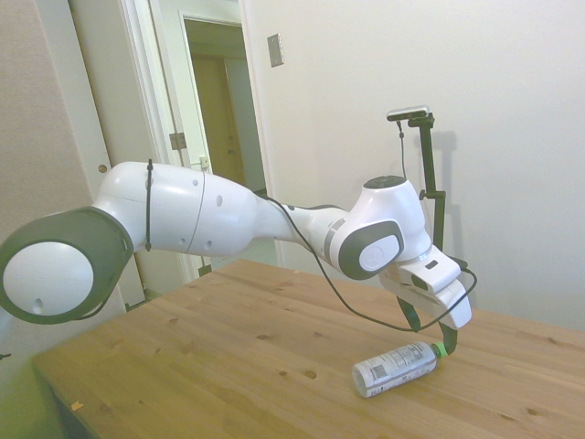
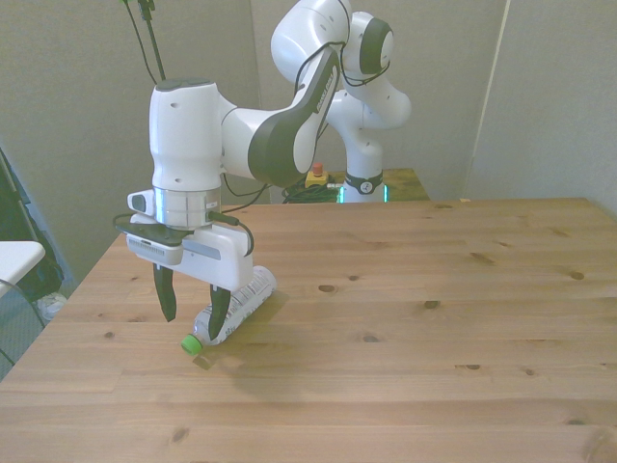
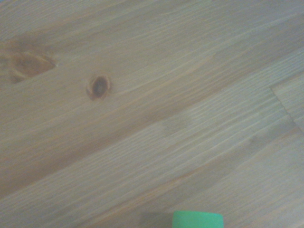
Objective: Stand the water bottle
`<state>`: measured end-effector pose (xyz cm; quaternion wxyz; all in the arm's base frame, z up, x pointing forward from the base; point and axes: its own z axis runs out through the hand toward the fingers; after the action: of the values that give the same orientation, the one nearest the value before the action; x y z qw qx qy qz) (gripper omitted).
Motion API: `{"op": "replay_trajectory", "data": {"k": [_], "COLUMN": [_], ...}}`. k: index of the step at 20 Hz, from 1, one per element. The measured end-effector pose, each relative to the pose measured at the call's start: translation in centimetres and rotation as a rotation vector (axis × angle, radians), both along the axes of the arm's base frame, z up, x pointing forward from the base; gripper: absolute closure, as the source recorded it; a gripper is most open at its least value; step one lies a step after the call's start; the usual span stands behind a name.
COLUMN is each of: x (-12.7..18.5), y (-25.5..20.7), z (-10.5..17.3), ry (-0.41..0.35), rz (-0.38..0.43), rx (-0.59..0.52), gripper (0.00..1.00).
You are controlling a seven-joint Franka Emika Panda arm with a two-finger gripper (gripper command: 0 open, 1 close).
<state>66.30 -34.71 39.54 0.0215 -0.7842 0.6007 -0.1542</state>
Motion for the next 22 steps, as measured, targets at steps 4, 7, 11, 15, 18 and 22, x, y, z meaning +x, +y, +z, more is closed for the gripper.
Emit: {"op": "replay_trajectory", "data": {"k": [4,7,11,15,18,22], "x": [0.4,0.3,0.3,0.4,0.4,0.4], "y": [-0.7,-1.0,-1.0,-0.8,-0.7,-0.9], "z": [-1.8,-2.6,-2.8,-2.8,-2.8,-3.0], "ry": [0.008,0.019,0.02,0.018,0.015,0.016], "rz": [-0.011,-0.01,-0.002,0.004,0.002,-0.001], "rx": [0.014,0.018,0.02,0.024,0.029,0.031], "gripper": [0.0,1.0,1.0,1.0,1.0,1.0]}}
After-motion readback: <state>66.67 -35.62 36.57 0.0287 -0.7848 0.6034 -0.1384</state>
